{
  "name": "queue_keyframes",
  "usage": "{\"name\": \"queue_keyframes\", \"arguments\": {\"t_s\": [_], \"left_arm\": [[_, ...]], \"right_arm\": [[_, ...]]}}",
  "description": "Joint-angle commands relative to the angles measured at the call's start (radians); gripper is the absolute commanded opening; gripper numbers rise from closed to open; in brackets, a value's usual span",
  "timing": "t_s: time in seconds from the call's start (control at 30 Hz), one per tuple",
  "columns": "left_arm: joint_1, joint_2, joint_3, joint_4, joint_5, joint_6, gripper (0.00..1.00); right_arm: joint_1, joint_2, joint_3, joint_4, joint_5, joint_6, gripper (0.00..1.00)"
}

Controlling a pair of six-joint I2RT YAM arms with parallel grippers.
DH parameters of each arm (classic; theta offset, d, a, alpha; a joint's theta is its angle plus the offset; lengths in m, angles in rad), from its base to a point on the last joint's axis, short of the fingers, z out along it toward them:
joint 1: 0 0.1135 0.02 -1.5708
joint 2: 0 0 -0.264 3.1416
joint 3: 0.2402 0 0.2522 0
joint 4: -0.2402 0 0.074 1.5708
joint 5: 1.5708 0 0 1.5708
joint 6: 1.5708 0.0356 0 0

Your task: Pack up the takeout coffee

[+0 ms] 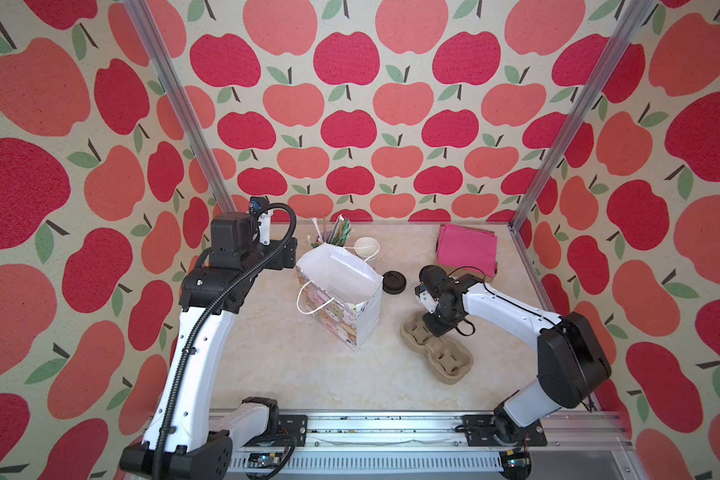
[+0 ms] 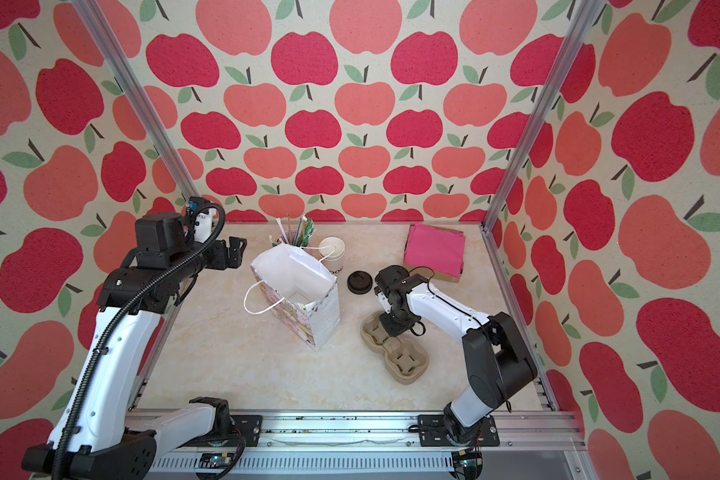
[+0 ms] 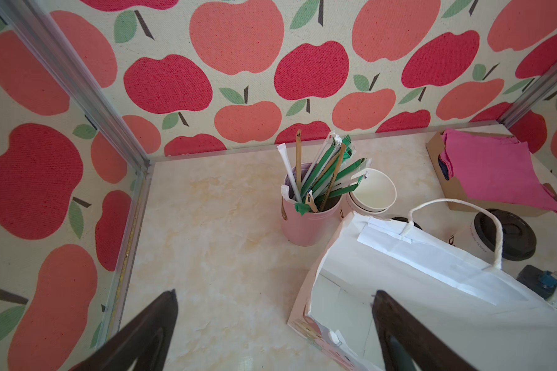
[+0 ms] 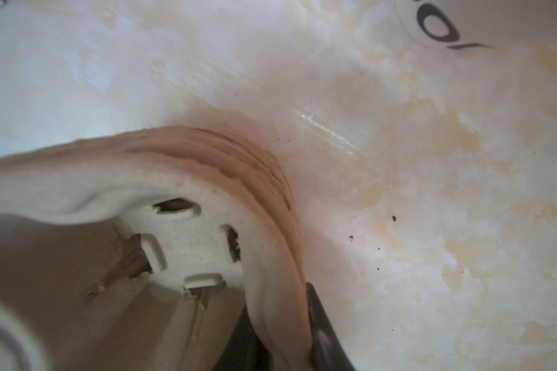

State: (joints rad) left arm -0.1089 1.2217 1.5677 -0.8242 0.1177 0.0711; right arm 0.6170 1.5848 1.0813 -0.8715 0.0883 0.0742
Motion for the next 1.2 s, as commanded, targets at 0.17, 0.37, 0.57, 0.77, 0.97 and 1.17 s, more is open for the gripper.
{"name": "queue_keyframes", "arguments": {"t_s": [0.17, 0.37, 0.57, 0.77, 0.97, 1.17], "left_arm": [[0.029, 0.326, 0.239, -0.278, 0.191, 0.142, 0.84], [0.024, 0.404, 0.311, -0.291, 0.260, 0.148, 0.73], [0.008, 0.410, 0.305, -0.293, 0.272, 0.170, 0.65], [-0.003, 0.435, 0.308, -0.311, 0.284, 0.178, 0.57], [-0.030, 0.440, 0.277, -0.292, 0.247, 0.192, 0.54], [-0.045, 0.468, 0.280, -0.289, 0.220, 0.194, 0.46]], "right_arm": [[-0.055, -0.030, -0.007, -0.005, 0.045, 0.093, 0.19], [-0.059, -0.051, -0.015, 0.048, 0.015, 0.108, 0.20], [-0.060, -0.051, -0.014, 0.079, 0.000, 0.122, 0.20], [-0.060, -0.053, -0.008, 0.082, 0.006, 0.124, 0.20], [-0.059, -0.063, -0.009, 0.097, -0.009, 0.145, 0.20], [-0.060, -0.062, -0.006, 0.106, -0.025, 0.157, 0.20]]}}
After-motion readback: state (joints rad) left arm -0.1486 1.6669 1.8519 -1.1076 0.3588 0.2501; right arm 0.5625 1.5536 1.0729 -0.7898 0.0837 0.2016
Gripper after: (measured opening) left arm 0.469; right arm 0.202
